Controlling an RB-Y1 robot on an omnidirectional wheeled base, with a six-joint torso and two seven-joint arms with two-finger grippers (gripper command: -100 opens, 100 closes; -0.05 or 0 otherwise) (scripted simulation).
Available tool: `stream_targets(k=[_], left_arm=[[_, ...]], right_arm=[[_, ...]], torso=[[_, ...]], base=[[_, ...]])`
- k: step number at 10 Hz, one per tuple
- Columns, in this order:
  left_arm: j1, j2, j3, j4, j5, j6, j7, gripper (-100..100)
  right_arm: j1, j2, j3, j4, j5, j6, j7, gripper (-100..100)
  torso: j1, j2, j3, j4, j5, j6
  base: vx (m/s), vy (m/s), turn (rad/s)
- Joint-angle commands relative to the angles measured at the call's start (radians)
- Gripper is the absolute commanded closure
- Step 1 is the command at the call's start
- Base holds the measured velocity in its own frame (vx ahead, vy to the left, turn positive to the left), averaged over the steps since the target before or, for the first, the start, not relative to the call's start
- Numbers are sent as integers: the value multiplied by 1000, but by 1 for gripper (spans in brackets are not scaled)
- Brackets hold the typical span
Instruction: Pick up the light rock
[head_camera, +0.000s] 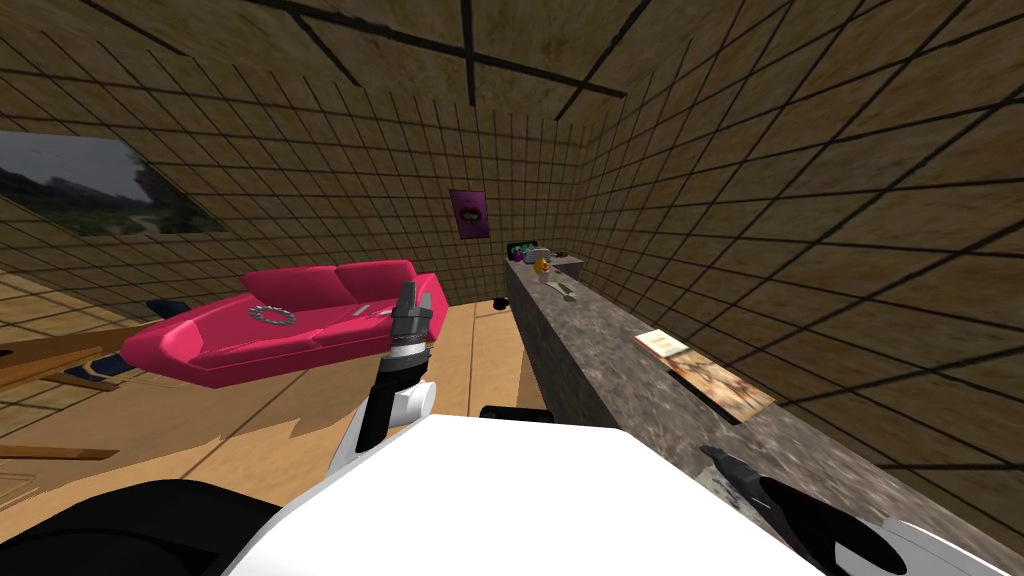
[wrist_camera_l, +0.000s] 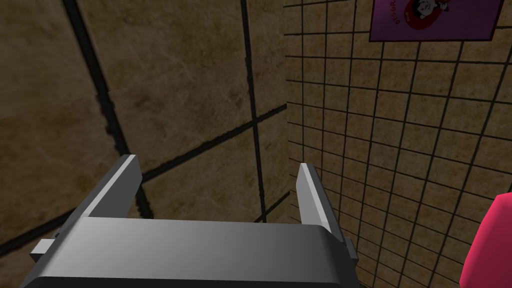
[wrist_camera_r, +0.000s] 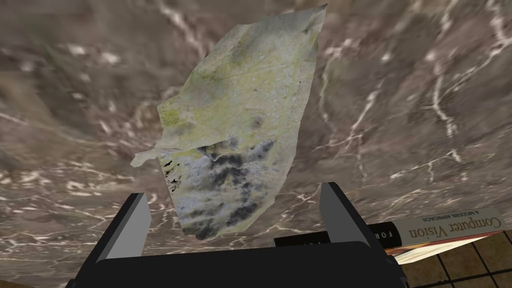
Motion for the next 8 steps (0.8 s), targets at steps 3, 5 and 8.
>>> stream_targets(k=[3, 5, 8], left_arm=[[0, 0, 0, 0, 0, 0, 0, 0], [0, 0, 0, 0, 0, 0, 0, 0], [0, 0, 0, 0, 0, 0, 0, 0]], right_arm=[[-1, 11, 0, 47, -7, -51, 33, -100], [-1, 12, 0, 51, -8, -56, 37, 100], [-2, 12, -1, 50, -9, -58, 35, 100]], torso=[[-1, 0, 0, 0, 0, 0], [-2, 2, 1, 1, -1, -1], [-5, 1, 0, -1, -3, -1]], base=[[36, 23, -40], [0, 0, 0], [0, 0, 0]])
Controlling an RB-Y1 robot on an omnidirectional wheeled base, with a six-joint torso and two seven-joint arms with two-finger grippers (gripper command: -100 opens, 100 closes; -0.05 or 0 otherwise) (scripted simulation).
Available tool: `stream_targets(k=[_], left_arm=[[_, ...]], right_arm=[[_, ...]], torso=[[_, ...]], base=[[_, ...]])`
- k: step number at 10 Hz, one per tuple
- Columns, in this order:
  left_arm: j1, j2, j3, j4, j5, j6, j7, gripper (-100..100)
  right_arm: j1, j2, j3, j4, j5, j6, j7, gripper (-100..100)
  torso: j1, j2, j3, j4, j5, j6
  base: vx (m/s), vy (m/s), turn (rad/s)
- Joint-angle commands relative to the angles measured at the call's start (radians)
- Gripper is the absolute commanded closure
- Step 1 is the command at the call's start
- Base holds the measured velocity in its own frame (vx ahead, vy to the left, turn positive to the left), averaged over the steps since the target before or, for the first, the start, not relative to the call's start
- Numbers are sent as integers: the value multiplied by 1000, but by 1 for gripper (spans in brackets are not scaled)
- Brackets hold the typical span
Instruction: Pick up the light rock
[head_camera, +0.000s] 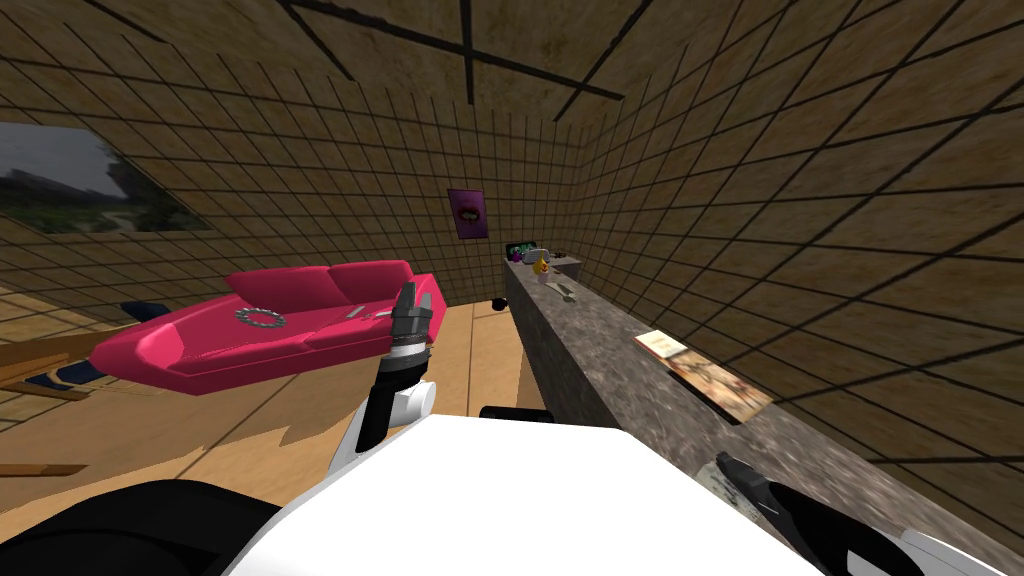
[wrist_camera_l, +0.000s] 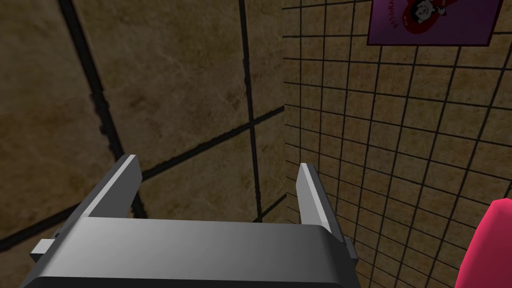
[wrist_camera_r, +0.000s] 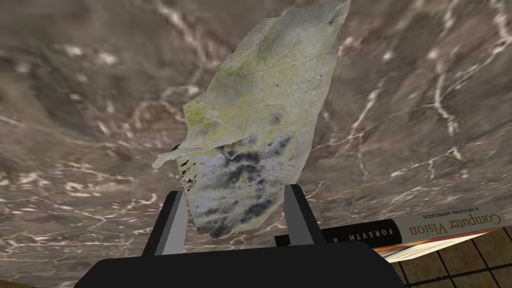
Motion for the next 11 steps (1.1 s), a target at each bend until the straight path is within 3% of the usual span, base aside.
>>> stream_targets(k=[1, 2, 10, 11], left_arm=[[0, 0, 0, 0, 0, 0, 0, 0], [0, 0, 0, 0, 0, 0, 0, 0], [0, 0, 0, 0, 0, 0, 0, 0], [0, 0, 0, 0, 0, 0, 0, 0]], right_arm=[[0, 0, 0, 0, 0, 0, 0, 0], [1, -8, 3, -34, 7, 39, -22, 100], [-10, -47, 20, -199, 44, 230, -153, 100], [-13, -43, 22, -184, 42, 212, -141, 100]], torso=[[0, 0, 0, 0, 0, 0], [0, 0, 0, 0, 0, 0], [-2, 3, 1, 0, 0, 1], [-2, 2, 1, 0, 0, 1]], base=[[0, 0, 0], [-40, -19, 76], [-51, -34, 55], [-22, -15, 14]])
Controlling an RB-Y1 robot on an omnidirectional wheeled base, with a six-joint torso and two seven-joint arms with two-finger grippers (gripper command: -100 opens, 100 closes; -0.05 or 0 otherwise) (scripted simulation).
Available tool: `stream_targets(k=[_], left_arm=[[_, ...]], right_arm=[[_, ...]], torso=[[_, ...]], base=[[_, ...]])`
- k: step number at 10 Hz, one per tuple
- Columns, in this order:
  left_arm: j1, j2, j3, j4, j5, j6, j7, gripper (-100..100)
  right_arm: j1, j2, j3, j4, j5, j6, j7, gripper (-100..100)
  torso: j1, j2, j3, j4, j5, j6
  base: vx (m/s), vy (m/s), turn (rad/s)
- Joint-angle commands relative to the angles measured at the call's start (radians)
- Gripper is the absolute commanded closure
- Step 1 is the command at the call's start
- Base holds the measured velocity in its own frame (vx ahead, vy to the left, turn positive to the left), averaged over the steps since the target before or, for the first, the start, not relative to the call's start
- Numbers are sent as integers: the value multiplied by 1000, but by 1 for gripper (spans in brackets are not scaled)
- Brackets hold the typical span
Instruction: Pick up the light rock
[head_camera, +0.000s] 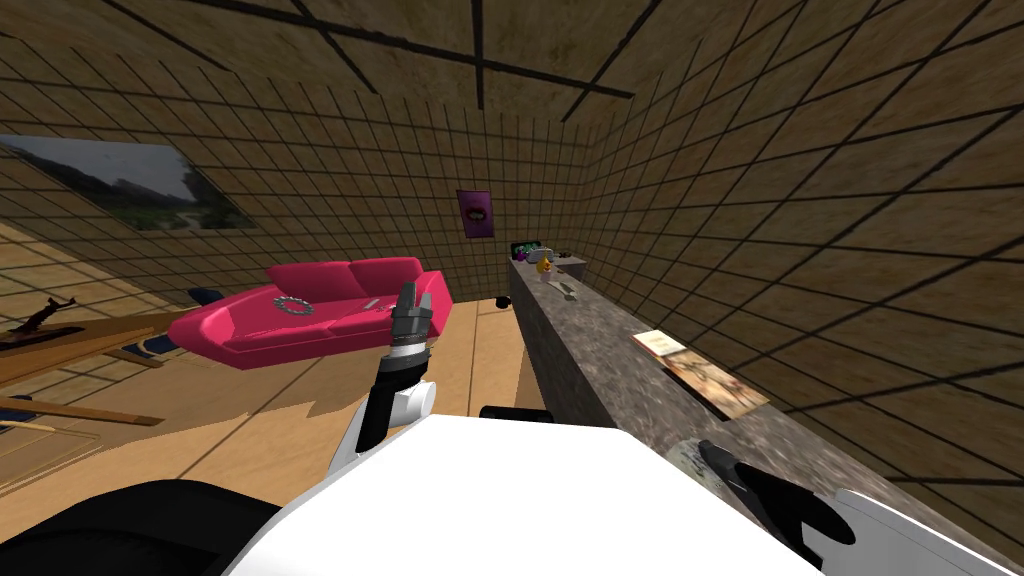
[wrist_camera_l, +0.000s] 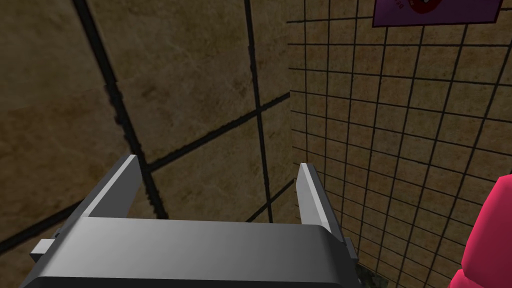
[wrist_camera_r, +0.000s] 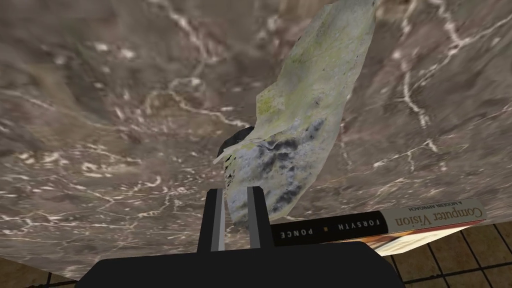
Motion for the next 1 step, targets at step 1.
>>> stream_targets(k=[1], left_arm=[[0, 0, 0, 0, 0, 0, 0, 0]], right_arm=[[0, 0, 0, 0, 0, 0, 0, 0]], torso=[[0, 0, 0, 0, 0, 0]], base=[[0, 0, 0]])
